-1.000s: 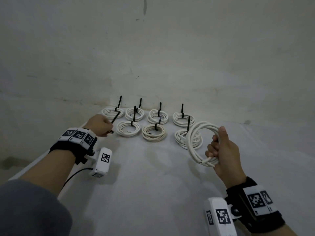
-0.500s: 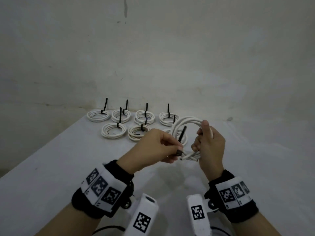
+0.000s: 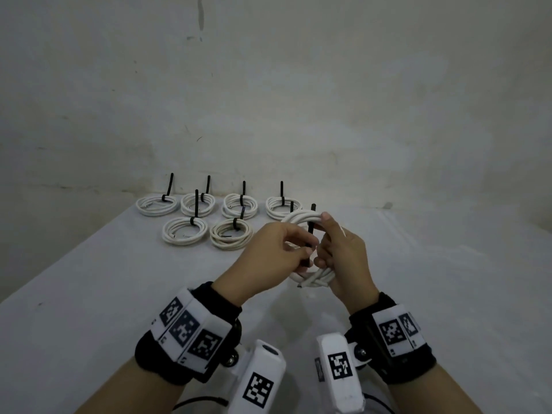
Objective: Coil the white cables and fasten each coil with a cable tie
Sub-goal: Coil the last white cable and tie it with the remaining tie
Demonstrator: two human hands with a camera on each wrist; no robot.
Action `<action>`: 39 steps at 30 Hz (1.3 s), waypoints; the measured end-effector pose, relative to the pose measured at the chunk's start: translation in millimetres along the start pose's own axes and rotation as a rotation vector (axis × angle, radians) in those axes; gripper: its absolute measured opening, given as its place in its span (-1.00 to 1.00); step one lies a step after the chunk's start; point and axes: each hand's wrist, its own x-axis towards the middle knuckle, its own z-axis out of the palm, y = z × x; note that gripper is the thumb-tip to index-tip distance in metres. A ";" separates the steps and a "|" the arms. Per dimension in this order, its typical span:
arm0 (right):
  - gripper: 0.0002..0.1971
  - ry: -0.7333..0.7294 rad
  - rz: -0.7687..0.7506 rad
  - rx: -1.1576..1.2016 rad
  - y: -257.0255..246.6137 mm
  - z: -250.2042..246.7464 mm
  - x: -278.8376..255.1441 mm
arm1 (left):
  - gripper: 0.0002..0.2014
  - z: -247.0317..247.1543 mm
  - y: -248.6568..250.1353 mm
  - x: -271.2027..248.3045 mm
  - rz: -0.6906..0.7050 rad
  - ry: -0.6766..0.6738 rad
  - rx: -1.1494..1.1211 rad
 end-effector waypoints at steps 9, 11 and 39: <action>-0.67 0.079 -0.082 -0.001 -7.3 -3.8 1.2 | -0.88 -8.3 0.5 -4.8 0.221 0.070 -0.054; -0.60 0.028 -0.079 0.024 -8.0 -1.5 -1.3 | -0.88 -9.2 -0.9 1.7 0.272 0.116 0.017; -0.85 -0.210 -0.216 0.044 -46.0 -3.4 8.8 | -0.75 -10.8 -9.9 28.2 0.498 0.050 -0.176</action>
